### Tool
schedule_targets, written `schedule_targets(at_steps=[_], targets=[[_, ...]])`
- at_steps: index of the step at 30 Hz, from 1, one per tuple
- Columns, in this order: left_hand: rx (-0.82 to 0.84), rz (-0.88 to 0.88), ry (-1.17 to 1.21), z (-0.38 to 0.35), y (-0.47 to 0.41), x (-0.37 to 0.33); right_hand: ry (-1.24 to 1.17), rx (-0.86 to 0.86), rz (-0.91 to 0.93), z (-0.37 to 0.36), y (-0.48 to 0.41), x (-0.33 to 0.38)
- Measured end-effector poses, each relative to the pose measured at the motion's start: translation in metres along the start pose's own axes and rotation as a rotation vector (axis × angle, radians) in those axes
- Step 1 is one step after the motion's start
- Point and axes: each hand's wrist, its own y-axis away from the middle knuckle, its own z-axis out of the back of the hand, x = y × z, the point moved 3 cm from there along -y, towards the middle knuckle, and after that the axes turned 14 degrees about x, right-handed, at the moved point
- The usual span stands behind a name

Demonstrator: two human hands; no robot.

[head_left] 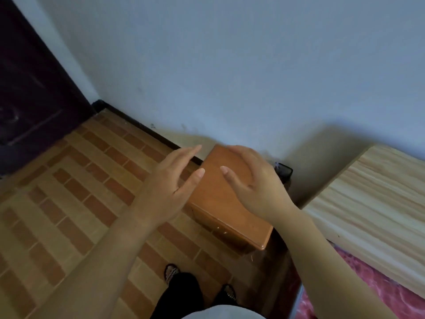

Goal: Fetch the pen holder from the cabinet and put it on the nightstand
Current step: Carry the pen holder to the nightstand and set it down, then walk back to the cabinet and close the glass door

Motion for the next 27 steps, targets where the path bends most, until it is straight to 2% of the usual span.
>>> schedule_targets(at_steps=[8,13,19,27], targets=[[-0.221,0.183,0.139,0.051,0.073,0.057,0.111,0.281,0.185,-0.065,-0.052,0.075],[-0.342,0.28,0.177,0.089,0.117,0.115,0.093,0.411,0.251,-0.124,-0.088,0.131],[-0.443,0.409,0.162,0.151,0.188,0.198,0.183,0.558,0.356,-0.222,-0.134,0.213],[-0.665,0.689,0.168,0.205,0.333,0.295,0.223,0.81,0.585,-0.367,-0.171,0.348]])
